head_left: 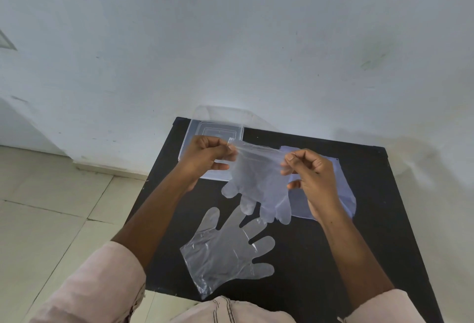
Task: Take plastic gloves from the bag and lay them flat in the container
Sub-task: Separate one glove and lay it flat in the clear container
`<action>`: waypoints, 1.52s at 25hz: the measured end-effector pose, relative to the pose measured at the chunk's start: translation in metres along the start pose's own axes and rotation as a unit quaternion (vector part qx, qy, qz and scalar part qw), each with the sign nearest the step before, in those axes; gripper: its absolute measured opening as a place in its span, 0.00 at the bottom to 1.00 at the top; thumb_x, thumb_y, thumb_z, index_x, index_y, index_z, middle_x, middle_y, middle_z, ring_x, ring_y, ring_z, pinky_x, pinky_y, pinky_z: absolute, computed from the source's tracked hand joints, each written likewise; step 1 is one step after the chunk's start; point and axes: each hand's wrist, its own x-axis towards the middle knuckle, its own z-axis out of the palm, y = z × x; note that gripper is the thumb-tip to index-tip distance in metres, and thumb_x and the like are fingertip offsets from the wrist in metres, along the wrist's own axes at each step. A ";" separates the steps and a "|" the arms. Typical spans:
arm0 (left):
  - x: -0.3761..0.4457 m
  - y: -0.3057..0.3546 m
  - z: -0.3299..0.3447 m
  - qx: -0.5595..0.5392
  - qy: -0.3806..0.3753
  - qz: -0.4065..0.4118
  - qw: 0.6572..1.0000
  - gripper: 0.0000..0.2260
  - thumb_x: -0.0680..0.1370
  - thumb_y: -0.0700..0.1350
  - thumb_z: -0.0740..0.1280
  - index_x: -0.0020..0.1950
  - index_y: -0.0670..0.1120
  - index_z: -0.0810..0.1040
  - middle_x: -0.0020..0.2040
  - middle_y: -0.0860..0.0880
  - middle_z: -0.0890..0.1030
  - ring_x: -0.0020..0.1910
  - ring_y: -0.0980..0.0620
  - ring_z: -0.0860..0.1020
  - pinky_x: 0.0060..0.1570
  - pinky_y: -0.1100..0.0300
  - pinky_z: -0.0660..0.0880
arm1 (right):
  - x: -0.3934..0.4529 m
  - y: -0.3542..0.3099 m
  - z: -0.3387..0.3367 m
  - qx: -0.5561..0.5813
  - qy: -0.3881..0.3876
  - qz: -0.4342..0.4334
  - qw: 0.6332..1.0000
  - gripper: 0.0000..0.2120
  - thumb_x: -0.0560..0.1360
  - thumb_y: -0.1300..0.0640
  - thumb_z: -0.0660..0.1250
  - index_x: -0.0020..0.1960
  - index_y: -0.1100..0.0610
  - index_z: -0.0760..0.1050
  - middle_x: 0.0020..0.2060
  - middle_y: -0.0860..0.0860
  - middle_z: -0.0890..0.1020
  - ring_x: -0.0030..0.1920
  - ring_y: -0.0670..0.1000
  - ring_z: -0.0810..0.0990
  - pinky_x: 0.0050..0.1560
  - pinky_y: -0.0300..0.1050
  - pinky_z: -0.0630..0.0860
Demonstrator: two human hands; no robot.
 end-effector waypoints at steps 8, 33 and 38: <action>-0.003 0.002 0.015 -0.004 0.000 0.012 1.000 0.12 0.72 0.45 0.74 0.51 0.39 0.84 0.42 0.44 0.87 0.40 0.49 0.86 0.41 0.60 0.82 | 0.002 -0.006 -0.003 0.013 -0.024 0.017 0.999 0.07 0.78 0.57 0.64 0.48 0.60 0.76 0.40 0.55 0.84 0.38 0.50 0.84 0.32 0.41 0.80; 0.105 -0.005 -0.067 -0.058 0.008 -0.071 0.996 0.15 0.78 0.49 0.67 0.48 0.37 0.82 0.39 0.42 0.85 0.39 0.47 0.85 0.42 0.57 0.82 | 0.123 -0.006 0.090 0.040 -0.031 0.156 0.986 0.08 0.79 0.62 0.60 0.42 0.60 0.74 0.45 0.65 0.83 0.42 0.57 0.82 0.38 0.45 0.81; 0.173 -0.006 -0.105 -0.050 0.024 -0.069 0.996 0.14 0.79 0.47 0.66 0.50 0.36 0.82 0.40 0.41 0.84 0.37 0.48 0.84 0.43 0.56 0.81 | 0.188 -0.004 0.138 0.034 0.004 0.166 0.986 0.09 0.77 0.63 0.61 0.38 0.58 0.73 0.39 0.62 0.84 0.37 0.56 0.84 0.35 0.44 0.80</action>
